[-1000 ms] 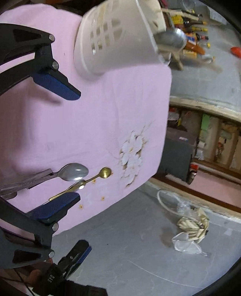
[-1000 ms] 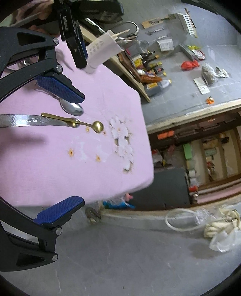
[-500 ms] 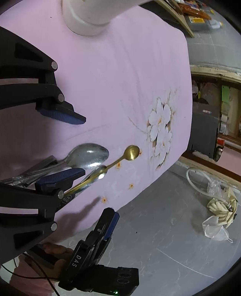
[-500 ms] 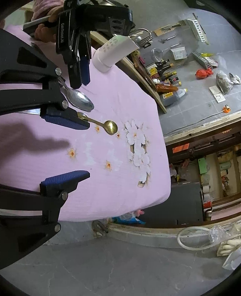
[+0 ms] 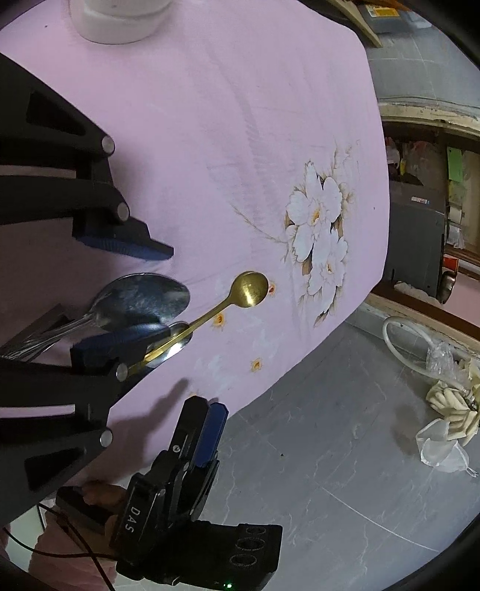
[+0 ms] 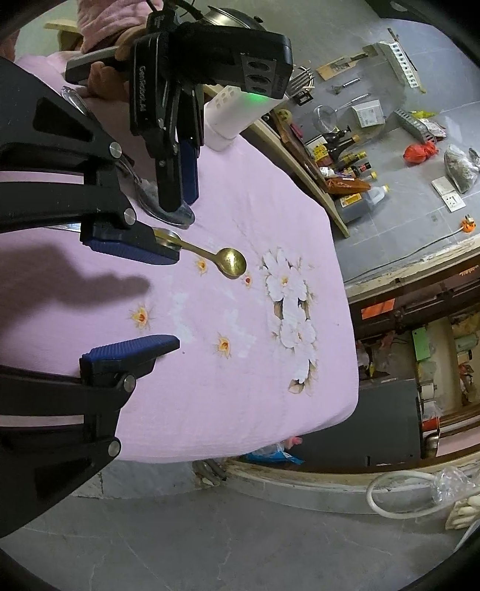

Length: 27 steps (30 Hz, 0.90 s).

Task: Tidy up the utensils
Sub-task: 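Close the left tool on a steel spoon while the right tool reaches the gold spoon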

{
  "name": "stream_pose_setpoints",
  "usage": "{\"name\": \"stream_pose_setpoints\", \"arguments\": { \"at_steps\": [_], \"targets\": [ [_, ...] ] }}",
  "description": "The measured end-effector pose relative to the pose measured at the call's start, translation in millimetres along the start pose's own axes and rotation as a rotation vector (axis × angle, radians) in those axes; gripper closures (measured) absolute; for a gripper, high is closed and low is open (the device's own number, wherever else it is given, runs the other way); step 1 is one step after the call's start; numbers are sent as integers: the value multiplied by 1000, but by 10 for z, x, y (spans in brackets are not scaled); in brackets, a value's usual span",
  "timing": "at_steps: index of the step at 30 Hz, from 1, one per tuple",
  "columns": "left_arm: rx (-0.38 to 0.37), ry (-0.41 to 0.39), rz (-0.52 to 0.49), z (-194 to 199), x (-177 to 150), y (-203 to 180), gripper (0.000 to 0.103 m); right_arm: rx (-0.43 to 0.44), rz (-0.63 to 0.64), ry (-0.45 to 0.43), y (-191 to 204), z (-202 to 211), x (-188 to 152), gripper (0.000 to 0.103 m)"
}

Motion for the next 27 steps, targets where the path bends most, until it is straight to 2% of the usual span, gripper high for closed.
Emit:
{"name": "stream_pose_setpoints", "arguments": {
  "at_steps": [4, 6, 7, 13, 27],
  "targets": [
    [5, 8, -8, -6, 4, -9, 80, 5, -21, 15, -41, -35, -7, 68],
    [16, 8, -22, -8, -6, -32, 87, 12, -25, 26, -64, -70, 2, 68],
    [26, 12, -27, -22, -14, -40, 93, 17, -26, 31, -72, -88, 9, 68],
    [56, 5, -40, 2, -55, -85, 96, 67, -7, 59, -104, -256, 154, 68],
    [73, -33, 123, 139, -2, 196, 98, 218, 77, 130, -51, -823, 541, 73]
  ]
}}
Point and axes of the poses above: each gripper's, at about its wrist camera, not at the fingertips, and z roughly against the way its jaws point, y to its left, x to its top, the point moved 1 cm from there along -z, roughly the way its jaws point, and after that the axes turned 15 degrees about z, right-handed, at the moved point
